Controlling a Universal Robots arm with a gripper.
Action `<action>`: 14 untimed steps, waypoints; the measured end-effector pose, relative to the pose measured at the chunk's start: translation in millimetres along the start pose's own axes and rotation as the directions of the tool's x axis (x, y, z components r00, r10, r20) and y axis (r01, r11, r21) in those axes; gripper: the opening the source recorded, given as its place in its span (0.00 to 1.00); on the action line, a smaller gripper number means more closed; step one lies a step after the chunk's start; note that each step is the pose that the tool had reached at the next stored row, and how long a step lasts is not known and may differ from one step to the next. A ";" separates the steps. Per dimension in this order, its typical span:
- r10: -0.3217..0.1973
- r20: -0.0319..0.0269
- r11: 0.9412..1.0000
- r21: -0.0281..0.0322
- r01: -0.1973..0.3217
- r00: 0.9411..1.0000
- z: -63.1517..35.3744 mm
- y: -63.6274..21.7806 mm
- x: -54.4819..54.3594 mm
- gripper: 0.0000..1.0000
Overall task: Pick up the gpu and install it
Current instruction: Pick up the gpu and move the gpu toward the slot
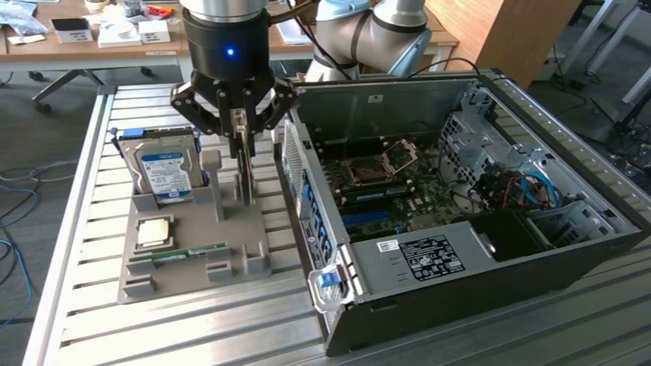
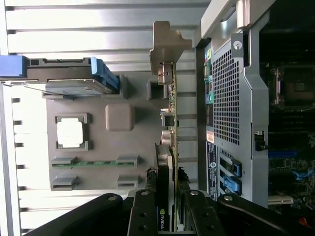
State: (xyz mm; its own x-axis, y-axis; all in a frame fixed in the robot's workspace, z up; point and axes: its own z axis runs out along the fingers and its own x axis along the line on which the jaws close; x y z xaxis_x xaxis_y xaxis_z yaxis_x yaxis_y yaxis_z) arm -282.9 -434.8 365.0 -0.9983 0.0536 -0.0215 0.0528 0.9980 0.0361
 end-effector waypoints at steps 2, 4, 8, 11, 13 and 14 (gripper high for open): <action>0.000 0.000 1.000 0.000 0.000 1.000 -2.3 0.1 0.0 0.27; 0.000 0.000 1.000 0.000 0.000 1.000 -4.3 0.1 -0.1 0.27; 0.000 0.000 1.000 0.000 0.000 1.000 -9.0 0.3 -0.2 0.27; 0.000 0.000 1.000 0.000 0.000 1.000 -13.4 0.5 -0.3 0.27; 0.000 0.000 1.000 0.000 0.000 1.000 -17.8 0.6 -0.4 0.27; 0.000 0.000 1.000 0.000 0.000 1.000 -19.8 0.7 -0.4 0.27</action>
State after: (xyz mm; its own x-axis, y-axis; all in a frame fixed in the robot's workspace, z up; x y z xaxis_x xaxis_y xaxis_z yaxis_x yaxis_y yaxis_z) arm -282.9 -434.8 384.8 -0.9983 0.0535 -0.0215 0.0528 0.9980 0.0361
